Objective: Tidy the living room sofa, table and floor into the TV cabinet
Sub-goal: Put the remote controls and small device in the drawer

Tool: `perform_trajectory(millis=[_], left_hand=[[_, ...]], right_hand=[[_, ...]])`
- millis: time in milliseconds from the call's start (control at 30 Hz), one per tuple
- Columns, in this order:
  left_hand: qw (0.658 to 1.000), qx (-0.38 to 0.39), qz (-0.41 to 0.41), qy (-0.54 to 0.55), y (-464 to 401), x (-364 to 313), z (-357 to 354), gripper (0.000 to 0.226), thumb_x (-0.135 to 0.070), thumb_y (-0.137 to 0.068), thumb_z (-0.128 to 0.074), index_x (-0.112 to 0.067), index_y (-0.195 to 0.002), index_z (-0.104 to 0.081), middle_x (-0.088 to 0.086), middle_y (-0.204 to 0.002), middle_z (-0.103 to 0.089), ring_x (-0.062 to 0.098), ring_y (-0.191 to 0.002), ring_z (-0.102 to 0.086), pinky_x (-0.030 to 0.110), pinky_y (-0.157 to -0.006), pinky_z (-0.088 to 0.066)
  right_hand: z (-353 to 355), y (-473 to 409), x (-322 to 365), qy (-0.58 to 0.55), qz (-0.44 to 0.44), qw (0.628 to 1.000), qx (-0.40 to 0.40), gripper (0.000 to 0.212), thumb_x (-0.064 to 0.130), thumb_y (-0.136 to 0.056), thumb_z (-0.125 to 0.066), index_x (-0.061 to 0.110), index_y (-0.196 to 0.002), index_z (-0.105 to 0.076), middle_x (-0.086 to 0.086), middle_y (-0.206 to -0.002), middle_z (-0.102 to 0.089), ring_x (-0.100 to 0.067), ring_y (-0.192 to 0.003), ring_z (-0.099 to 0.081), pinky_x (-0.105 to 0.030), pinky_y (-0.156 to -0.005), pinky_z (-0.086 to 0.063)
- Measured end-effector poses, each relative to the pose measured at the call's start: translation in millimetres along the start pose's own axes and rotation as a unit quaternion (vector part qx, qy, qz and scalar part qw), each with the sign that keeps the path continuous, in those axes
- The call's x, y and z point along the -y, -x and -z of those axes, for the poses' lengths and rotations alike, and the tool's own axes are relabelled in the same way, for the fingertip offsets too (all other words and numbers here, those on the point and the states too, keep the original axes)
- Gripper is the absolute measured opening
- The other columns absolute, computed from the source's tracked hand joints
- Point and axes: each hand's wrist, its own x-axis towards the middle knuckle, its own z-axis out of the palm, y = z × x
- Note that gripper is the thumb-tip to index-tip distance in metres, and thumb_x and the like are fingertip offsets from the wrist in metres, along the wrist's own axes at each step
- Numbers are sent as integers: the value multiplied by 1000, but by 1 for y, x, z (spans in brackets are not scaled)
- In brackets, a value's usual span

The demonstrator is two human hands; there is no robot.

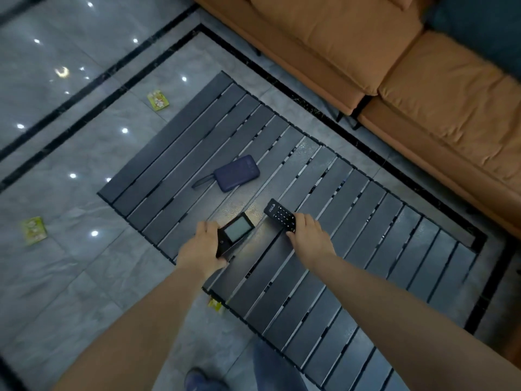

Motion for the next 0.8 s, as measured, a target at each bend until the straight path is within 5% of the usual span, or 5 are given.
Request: perform_trajectory(millis=[233,600,800], left_hand=[[972,-66,93,204,61,24,33,68,-24,-67,-86,-14,-116,-40,6,-117,-39,22,-97,-49,39,-79,-51],[923,-117,200,306,227,112,49,60,-34,-62,-83,-21,-106,-44,3,-105,-48,19,-94,-53,32,-74,-47],[882,-158,279,346,351,170,8,57,-34,-62,-84,-19,-104,-48,2,-103,-52,15,-90,-53,22,-57,-37]], right_hand=[[22,24,53,-7,75,995,63,34,32,-103,-42,13,-131,-37,-12,-131,-45,-30,-114,-48,-46,-92,-46],[11,110,187,62,203,966,150,42,23,-98,-50,10,-135,-36,-15,-134,-44,-34,-116,-49,-47,-97,-46],[-14,183,277,134,303,931,154,39,27,-101,-49,9,-134,-39,-14,-134,-47,-35,-118,-51,-42,-92,-45]])
